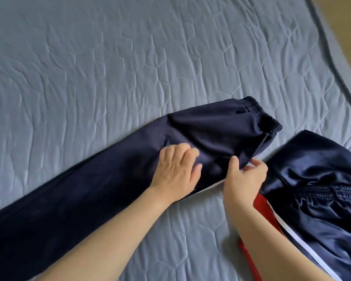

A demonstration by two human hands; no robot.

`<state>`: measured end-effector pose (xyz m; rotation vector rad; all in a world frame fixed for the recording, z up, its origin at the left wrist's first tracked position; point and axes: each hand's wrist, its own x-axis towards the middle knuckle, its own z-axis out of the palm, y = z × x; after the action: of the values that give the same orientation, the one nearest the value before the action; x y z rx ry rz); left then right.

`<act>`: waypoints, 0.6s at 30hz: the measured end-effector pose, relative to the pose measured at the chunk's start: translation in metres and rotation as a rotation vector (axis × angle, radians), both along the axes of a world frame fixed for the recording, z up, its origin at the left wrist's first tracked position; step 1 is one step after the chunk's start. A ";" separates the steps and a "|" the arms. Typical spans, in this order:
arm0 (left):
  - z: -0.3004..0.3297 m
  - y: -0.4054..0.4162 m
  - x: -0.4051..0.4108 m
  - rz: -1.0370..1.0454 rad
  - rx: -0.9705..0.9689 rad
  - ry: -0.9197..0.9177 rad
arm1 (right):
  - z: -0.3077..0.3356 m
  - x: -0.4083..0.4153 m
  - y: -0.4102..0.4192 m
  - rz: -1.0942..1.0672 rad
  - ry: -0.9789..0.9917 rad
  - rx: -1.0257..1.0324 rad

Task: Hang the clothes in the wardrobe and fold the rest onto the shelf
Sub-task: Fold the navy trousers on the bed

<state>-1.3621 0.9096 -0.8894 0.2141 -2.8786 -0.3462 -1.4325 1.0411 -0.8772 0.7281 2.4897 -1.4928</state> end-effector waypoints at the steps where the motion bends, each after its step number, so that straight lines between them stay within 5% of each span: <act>1: 0.005 0.014 0.017 -0.055 0.024 -0.059 | 0.004 -0.006 0.000 0.007 -0.013 -0.008; 4: 0.004 0.019 0.056 0.017 0.013 -0.302 | 0.009 -0.030 0.000 0.053 -0.246 -0.057; 9: 0.002 -0.020 0.072 0.208 -0.054 -0.275 | 0.022 -0.059 0.007 0.104 -0.461 -0.409; 14: 0.012 -0.003 0.072 -0.205 -0.189 -0.229 | 0.030 -0.054 0.006 -0.072 -0.547 -0.527; 18: 0.000 0.007 0.068 -0.065 -0.157 -0.392 | 0.024 -0.040 0.000 -0.149 -0.563 -0.553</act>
<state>-1.2938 0.9163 -0.8891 0.1777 -3.2859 -0.0940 -1.4723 1.0415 -0.8529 1.0479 1.5520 -1.6260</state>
